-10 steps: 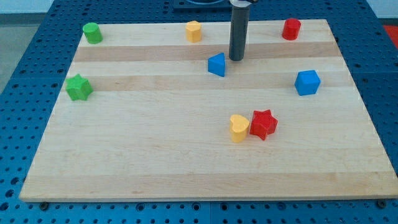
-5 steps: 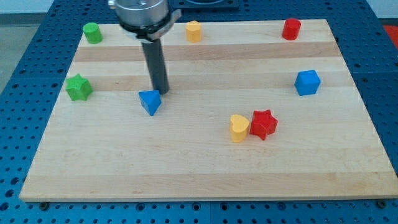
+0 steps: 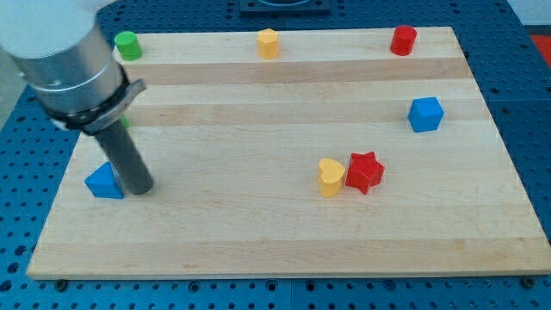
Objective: Push the triangle to the bottom left corner
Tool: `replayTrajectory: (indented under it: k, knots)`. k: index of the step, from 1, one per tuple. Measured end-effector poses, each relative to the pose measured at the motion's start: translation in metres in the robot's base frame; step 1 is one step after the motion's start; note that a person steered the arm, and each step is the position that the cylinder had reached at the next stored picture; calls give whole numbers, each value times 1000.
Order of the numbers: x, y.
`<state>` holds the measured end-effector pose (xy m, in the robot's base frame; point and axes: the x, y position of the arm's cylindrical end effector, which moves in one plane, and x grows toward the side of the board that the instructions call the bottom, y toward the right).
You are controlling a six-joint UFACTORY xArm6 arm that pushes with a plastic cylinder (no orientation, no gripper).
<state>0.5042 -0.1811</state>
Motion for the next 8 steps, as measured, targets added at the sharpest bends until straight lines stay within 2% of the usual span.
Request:
replayTrajectory:
  k: [1,2,4,5,8]
  knots:
    - [-31,17]
    - [-35,-14]
    - [-9,-70]
    - [10,-70]
    - [25,-68]
